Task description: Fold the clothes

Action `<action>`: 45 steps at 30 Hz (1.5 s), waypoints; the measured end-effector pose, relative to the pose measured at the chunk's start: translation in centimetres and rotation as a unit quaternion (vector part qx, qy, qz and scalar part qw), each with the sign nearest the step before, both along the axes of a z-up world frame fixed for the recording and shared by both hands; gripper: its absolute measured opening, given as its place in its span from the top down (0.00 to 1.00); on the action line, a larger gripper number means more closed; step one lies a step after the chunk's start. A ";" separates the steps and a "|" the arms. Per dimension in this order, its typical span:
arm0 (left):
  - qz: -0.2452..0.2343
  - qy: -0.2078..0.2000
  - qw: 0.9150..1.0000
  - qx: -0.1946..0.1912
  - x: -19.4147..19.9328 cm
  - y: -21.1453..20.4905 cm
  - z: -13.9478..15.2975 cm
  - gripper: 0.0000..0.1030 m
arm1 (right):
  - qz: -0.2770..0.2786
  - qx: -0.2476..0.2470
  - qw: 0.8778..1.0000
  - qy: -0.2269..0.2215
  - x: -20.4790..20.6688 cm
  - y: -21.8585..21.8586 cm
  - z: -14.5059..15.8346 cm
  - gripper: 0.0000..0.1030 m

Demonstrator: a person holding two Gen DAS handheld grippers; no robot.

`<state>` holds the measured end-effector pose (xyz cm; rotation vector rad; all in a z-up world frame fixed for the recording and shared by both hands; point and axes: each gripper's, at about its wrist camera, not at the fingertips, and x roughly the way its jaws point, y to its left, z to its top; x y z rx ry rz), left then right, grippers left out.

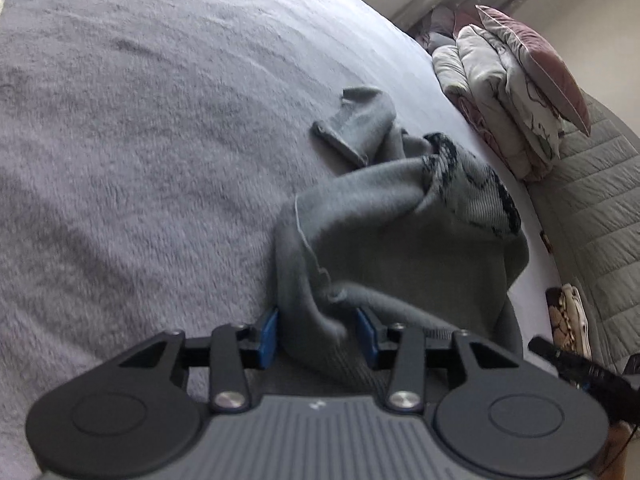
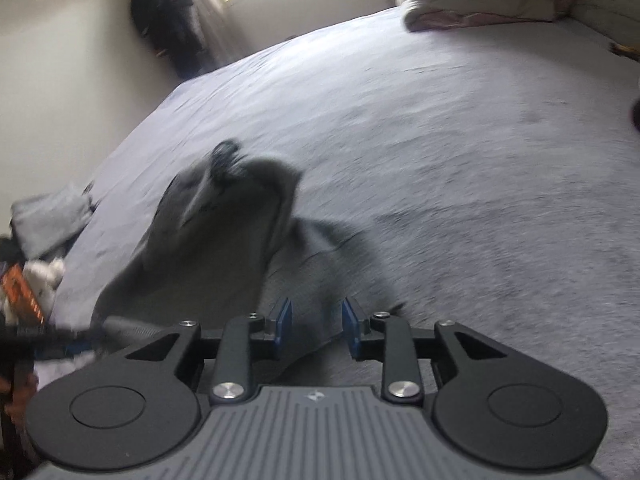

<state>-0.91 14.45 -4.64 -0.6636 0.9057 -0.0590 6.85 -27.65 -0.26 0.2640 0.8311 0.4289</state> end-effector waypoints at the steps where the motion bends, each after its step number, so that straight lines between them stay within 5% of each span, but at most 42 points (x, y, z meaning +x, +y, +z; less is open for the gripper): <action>1: -0.002 -0.001 1.000 0.003 0.0 -0.2 0.0 0.59 | -0.010 0.001 1.000 -0.002 0.2 -0.4 0.0 0.70; 10: -0.003 -0.004 1.000 0.022 0.3 -1.0 0.0 0.61 | -0.053 -0.032 0.998 0.008 3.9 -0.2 -2.1 0.70; 22: -0.005 -0.013 1.000 0.027 0.5 -1.3 -0.3 0.61 | -0.029 -0.059 0.998 -0.001 6.0 3.2 -3.7 0.68; 24: -0.005 -0.012 0.999 0.032 0.6 -1.3 -0.2 0.69 | -0.020 -0.073 0.997 -0.009 6.0 3.9 -3.7 0.72; 25: -0.006 -0.012 0.999 0.035 0.7 -1.4 -0.2 0.74 | -0.016 -0.080 0.997 -0.014 6.0 4.2 -3.7 0.83; 27: -0.003 -0.014 0.999 0.035 0.8 -1.4 -0.2 0.93 | -0.011 -0.088 0.996 -0.022 5.7 4.6 -3.4 0.89; 39: -0.023 -0.067 0.996 0.055 -2.3 -0.7 3.7 0.94 | -0.045 -0.123 0.987 -0.089 -0.7 0.5 1.0 0.94; 45: -0.047 -0.068 0.995 0.048 -3.2 -0.6 4.5 0.94 | -0.027 -0.139 0.987 -0.076 -4.6 -1.2 1.0 0.94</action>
